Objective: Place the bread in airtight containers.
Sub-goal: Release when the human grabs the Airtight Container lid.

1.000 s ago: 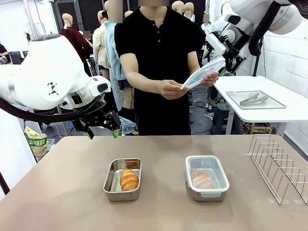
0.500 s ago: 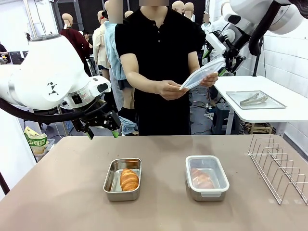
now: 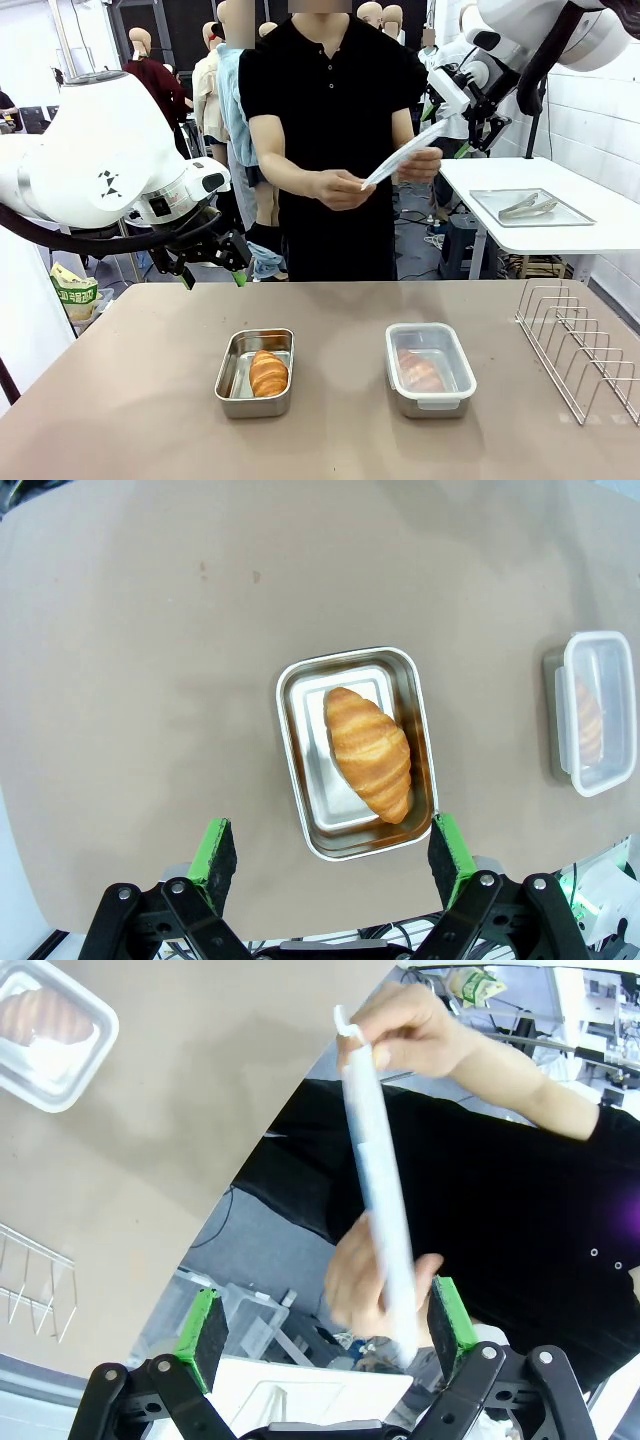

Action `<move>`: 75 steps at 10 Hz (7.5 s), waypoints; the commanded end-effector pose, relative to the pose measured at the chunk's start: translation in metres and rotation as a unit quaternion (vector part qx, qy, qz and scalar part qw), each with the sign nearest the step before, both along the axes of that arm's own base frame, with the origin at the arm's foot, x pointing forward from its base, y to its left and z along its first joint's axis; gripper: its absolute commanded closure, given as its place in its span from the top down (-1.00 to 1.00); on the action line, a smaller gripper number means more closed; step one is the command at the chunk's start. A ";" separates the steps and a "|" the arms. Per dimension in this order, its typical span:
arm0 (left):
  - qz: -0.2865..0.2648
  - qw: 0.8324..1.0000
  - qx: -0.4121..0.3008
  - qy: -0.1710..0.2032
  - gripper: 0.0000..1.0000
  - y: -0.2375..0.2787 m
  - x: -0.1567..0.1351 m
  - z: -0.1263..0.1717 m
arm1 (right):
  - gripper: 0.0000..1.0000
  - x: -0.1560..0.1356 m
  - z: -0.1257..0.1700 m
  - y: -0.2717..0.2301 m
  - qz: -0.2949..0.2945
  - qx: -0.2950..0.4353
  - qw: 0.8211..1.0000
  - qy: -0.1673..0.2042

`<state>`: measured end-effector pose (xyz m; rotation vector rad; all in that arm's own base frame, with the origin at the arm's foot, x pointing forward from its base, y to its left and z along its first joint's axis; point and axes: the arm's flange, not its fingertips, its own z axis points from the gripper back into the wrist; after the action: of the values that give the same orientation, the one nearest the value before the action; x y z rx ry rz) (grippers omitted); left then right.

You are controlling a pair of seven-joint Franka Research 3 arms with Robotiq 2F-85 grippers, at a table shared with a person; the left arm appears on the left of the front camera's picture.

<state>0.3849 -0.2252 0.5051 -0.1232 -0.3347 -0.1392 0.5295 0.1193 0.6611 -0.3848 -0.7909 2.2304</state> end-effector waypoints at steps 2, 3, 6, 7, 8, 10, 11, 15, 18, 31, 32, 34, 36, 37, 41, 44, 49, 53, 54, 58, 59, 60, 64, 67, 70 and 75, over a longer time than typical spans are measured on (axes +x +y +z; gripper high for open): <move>0.001 1.000 0.003 -0.002 1.00 0.001 0.001 0.001 | 1.00 0.000 0.000 0.000 0.001 -0.001 1.000 -0.002; 0.001 1.000 0.003 -0.002 1.00 0.001 0.001 0.001 | 1.00 0.000 0.000 0.000 0.001 -0.001 1.000 -0.002; 0.001 1.000 0.003 -0.002 1.00 0.001 0.001 0.001 | 1.00 0.000 0.000 0.000 0.001 -0.001 1.000 -0.002; 0.001 1.000 0.003 -0.002 1.00 0.001 0.001 0.001 | 1.00 0.000 0.000 0.000 0.001 -0.001 1.000 -0.002; 0.001 1.000 0.003 -0.002 1.00 0.001 0.001 0.001 | 1.00 0.000 0.000 0.000 0.001 -0.001 1.000 -0.002; 0.001 1.000 0.003 -0.002 1.00 0.001 0.001 0.001 | 1.00 0.000 0.000 0.000 0.001 -0.001 1.000 -0.002; 0.001 1.000 0.003 -0.002 1.00 0.001 0.001 0.001 | 1.00 0.000 0.000 0.000 0.001 -0.001 1.000 -0.002; 0.001 1.000 0.003 -0.002 1.00 0.001 0.001 0.001 | 1.00 0.000 0.000 0.000 0.001 -0.001 1.000 -0.002; 0.001 1.000 0.003 -0.002 1.00 0.001 0.001 0.001 | 1.00 0.000 0.000 0.000 0.001 -0.001 1.000 -0.002; 0.001 1.000 0.003 -0.002 1.00 0.001 0.001 0.001 | 1.00 0.000 0.000 0.000 0.001 -0.001 1.000 -0.002; 0.001 1.000 0.003 -0.002 1.00 0.001 0.001 0.001 | 1.00 0.000 0.000 0.000 0.001 -0.001 1.000 -0.002; 0.001 1.000 0.003 -0.002 1.00 0.001 0.001 0.001 | 1.00 0.000 0.000 0.000 0.001 -0.001 1.000 -0.002; 0.001 1.000 0.003 -0.002 1.00 0.001 0.001 0.001 | 1.00 0.000 0.000 0.000 0.001 -0.001 1.000 -0.002; 0.001 1.000 0.003 -0.002 1.00 0.001 0.001 0.001 | 1.00 0.000 0.000 0.000 0.001 -0.001 1.000 -0.002; 0.001 1.000 0.003 -0.002 1.00 0.001 0.001 0.001 | 1.00 0.000 0.000 0.000 0.001 -0.001 1.000 -0.002; 0.001 1.000 0.003 -0.002 1.00 0.001 0.001 0.001 | 1.00 0.000 0.000 0.000 0.001 -0.001 1.000 -0.002; 0.001 1.000 0.003 -0.002 1.00 0.001 0.001 0.001 | 1.00 0.000 0.000 0.000 0.001 -0.001 1.000 -0.002; 0.001 1.000 0.003 -0.002 1.00 0.001 0.001 0.001 | 1.00 0.000 0.000 0.000 0.001 -0.001 1.000 -0.002; 0.001 1.000 0.003 -0.002 1.00 0.001 0.001 0.001 | 1.00 0.000 0.000 0.000 0.001 -0.001 1.000 -0.002; 0.001 1.000 0.003 -0.002 1.00 0.001 0.001 0.001 | 1.00 0.000 0.000 0.000 0.001 -0.001 1.000 -0.002; 0.001 1.000 0.003 -0.002 1.00 0.001 0.001 0.001 | 1.00 0.000 0.000 0.000 0.001 -0.001 1.000 -0.002; 0.001 1.000 0.003 -0.002 1.00 0.001 0.001 0.001 | 1.00 0.000 0.000 0.000 0.001 -0.001 1.000 -0.002; 0.001 1.000 0.003 -0.002 1.00 0.001 0.001 0.001 | 1.00 0.000 0.000 0.000 0.001 -0.001 1.000 -0.002; 0.001 1.000 0.003 -0.002 1.00 0.001 0.001 0.001 | 1.00 0.000 0.000 0.000 0.001 -0.001 1.000 -0.002; 0.001 1.000 0.003 -0.002 1.00 0.001 0.001 0.001 | 1.00 0.000 0.000 0.000 0.001 -0.001 1.000 -0.002; 0.001 1.000 0.003 -0.002 1.00 0.001 0.001 0.001 | 1.00 0.000 0.000 0.000 0.001 -0.001 1.000 -0.002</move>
<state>0.3849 -0.2252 0.5051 -0.1232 -0.3347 -0.1392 0.5295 0.1193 0.6611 -0.3849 -0.7909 2.2304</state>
